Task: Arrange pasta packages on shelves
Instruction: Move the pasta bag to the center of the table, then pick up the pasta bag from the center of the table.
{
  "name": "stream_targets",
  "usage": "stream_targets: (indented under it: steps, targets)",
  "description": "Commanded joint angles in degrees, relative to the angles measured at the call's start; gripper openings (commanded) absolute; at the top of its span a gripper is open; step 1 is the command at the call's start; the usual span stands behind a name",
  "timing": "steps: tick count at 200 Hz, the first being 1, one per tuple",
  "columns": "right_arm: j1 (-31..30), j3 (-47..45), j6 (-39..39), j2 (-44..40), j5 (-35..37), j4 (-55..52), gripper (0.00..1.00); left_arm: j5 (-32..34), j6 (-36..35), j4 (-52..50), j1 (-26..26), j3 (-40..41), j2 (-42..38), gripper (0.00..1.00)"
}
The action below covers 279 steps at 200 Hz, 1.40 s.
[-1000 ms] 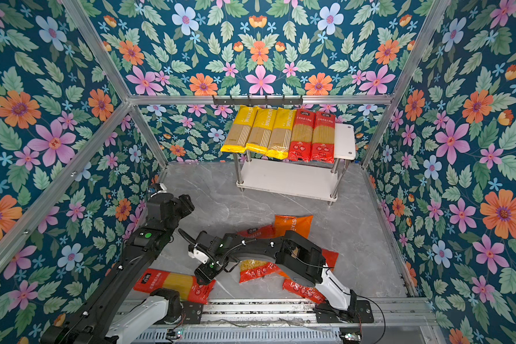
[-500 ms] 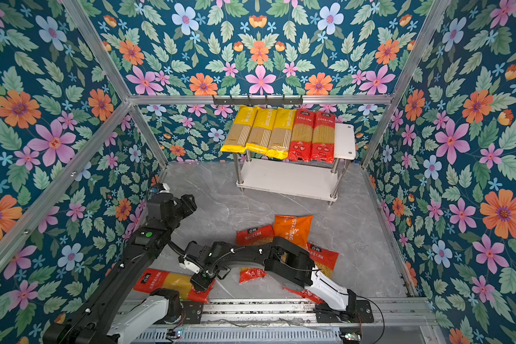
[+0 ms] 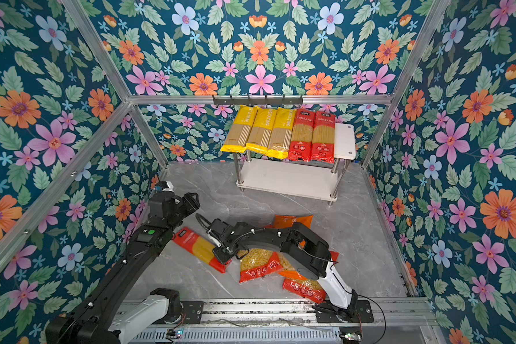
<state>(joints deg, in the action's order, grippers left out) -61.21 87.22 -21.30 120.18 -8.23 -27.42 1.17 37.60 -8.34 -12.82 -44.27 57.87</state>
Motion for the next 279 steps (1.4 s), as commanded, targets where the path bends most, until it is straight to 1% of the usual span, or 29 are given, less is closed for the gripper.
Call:
stream_targets:
  steps: [1,16,35,54,68,87,118,151,166,184,211,235,261,279]
  targets:
    - [1.74,-4.50,-6.58,-2.99,0.74,-1.79,0.16,-2.37,1.03,3.14,-0.31,0.98,1.00,0.67]
    - [2.33,-7.58,-8.76,-5.59,-2.66,0.58,0.19,-2.57,1.80,4.43,-0.71,2.97,1.50,0.67]
    - [4.08,-10.54,-12.26,-8.43,-7.56,4.25,0.25,-2.02,2.76,5.02,-0.94,6.38,1.56,0.67]
    - [7.02,-12.65,-15.83,-10.17,-14.07,9.48,0.38,-1.25,4.14,5.76,-0.98,10.84,0.69,0.67]
    - [9.09,-12.91,-18.04,-9.68,-17.37,12.80,0.44,-0.97,5.54,7.08,-0.98,14.65,-0.15,0.67]
    - [11.12,-11.22,-19.74,-6.86,-19.45,13.83,0.45,-1.79,8.14,9.96,-0.96,19.29,-0.43,0.67]
    - [11.38,-7.97,-20.91,-2.28,-21.31,14.50,0.47,-4.23,11.65,16.49,-1.07,25.47,-0.11,0.65]
    - [11.38,-4.92,-21.66,2.20,-22.32,14.59,0.47,-5.38,12.75,20.68,-1.46,28.07,2.20,0.62]
    - [11.14,-4.21,-22.10,4.07,-24.10,15.77,0.47,-5.56,12.76,22.22,-1.66,28.66,3.81,0.59]
    - [10.77,-3.98,-21.85,5.64,-25.98,17.92,0.46,-6.30,12.95,24.05,-1.67,29.06,5.59,0.54]
    - [10.70,-5.54,-22.07,5.81,-28.45,23.39,0.33,-6.87,12.93,24.91,-1.76,28.74,5.97,0.51]
    - [10.77,-7.08,-22.12,3.28,-29.04,27.81,0.23,-6.98,11.76,22.79,-1.77,26.81,4.41,0.52]
    - [10.97,-9.03,-22.53,-0.50,-28.71,31.45,0.16,-6.39,9.59,17.25,-1.75,23.34,1.05,0.54]
    - [11.51,-11.42,-24.02,-3.20,-28.29,34.43,0.13,-5.92,8.10,13.71,-1.65,20.67,-1.41,0.57]
